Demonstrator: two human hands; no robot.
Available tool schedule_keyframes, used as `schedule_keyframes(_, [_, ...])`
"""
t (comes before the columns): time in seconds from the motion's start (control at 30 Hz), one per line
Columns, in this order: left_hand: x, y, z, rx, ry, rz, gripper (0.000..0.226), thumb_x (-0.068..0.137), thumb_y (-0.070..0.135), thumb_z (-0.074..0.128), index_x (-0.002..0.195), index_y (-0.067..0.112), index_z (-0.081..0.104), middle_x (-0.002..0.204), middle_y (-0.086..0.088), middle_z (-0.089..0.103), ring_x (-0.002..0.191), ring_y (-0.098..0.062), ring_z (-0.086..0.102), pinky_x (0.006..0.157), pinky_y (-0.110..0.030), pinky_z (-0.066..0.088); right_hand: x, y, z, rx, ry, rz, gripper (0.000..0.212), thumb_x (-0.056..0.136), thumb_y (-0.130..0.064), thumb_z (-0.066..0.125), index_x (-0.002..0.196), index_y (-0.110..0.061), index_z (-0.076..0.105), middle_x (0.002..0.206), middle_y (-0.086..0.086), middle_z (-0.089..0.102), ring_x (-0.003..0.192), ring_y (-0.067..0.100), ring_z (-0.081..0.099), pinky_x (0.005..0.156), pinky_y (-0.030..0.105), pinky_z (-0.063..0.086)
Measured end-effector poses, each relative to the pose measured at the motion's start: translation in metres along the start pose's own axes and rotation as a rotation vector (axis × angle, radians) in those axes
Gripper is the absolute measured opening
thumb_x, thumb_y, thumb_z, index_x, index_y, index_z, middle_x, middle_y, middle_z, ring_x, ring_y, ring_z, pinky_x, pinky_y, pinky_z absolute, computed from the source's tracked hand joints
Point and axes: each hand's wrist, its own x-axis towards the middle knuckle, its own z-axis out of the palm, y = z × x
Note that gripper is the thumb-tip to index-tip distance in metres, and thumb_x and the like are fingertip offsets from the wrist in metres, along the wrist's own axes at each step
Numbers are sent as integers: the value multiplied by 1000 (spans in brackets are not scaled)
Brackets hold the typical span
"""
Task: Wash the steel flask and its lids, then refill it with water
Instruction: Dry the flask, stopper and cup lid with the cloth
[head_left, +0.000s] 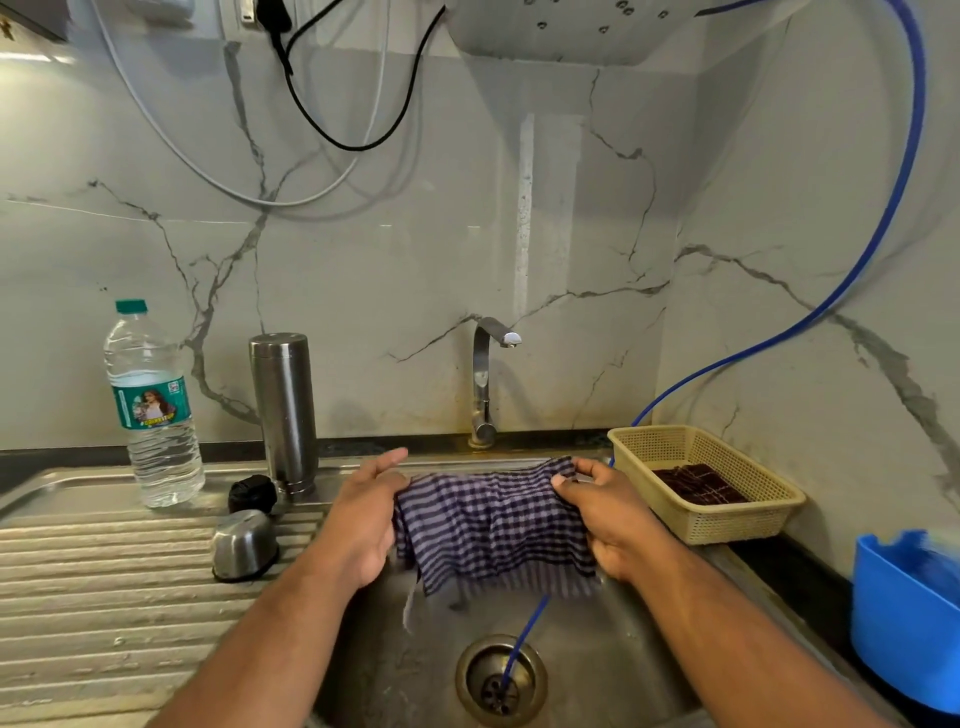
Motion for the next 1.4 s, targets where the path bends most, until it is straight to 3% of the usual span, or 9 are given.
schedule_keyframes(0.13, [-7,12,6,-37,-66,171,40,107,5,41,125,26,70,109,-14,77,100,-29,76,79,-41,62,-6,-7,-10,-365,-119,-47,33,97,-21,70,128,-20,60,127,4,69,110,22,68,91,45,60])
schedule_keyframes(0.23, [-15,18,8,25,-150,264,40,107,5,41,125,24,71,113,-13,76,108,-30,73,93,-43,58,-14,-10,-12,-678,-145,-134,51,94,-55,65,136,-26,59,132,-2,66,117,18,64,97,41,56])
schedule_keyframes(0.4, [-20,18,9,123,-379,312,39,107,6,38,130,15,68,128,-9,71,122,-27,66,105,-42,49,-25,-12,-10,-526,-490,-127,72,71,-87,59,133,-50,58,150,-15,50,142,13,41,113,45,37])
schedule_keyframes(0.57, [-23,21,10,-20,-433,305,40,105,6,36,133,13,64,134,-9,67,125,-25,63,100,-36,50,-15,1,-24,-258,-853,55,97,76,-52,86,147,-1,45,154,20,47,145,39,42,122,63,25])
schedule_keyframes(0.7, [-25,21,11,-77,-481,227,41,106,11,36,136,18,63,135,-8,67,124,-26,64,99,-38,50,-12,7,-21,32,-912,133,93,81,-49,83,152,-7,41,152,23,49,144,38,43,123,57,26])
schedule_keyframes(0.8, [-25,19,13,-99,-499,208,41,106,12,36,137,19,63,134,-9,67,123,-27,64,100,-40,50,-14,10,-15,-65,-1018,99,81,85,-41,82,148,-3,48,149,21,52,140,36,48,122,53,31])
schedule_keyframes(1.17, [-3,3,2,90,-245,61,37,109,10,37,125,18,69,119,-14,74,111,-31,71,102,-50,54,-16,-20,-25,-46,-560,104,44,88,4,70,131,-2,62,124,17,72,115,31,70,101,42,55])
schedule_keyframes(1.27, [-4,0,0,89,-325,-21,29,100,20,62,128,18,67,126,-16,71,115,-32,69,106,-51,51,-13,-19,-19,63,-424,161,41,89,7,68,129,-2,65,119,19,74,109,31,72,94,40,59])
schedule_keyframes(1.4, [-8,0,-5,430,-647,-51,87,65,27,96,136,53,54,145,-1,48,134,-27,48,106,-46,49,-13,-23,-16,158,-375,242,45,83,7,71,127,-1,65,118,25,72,95,31,75,83,39,63])
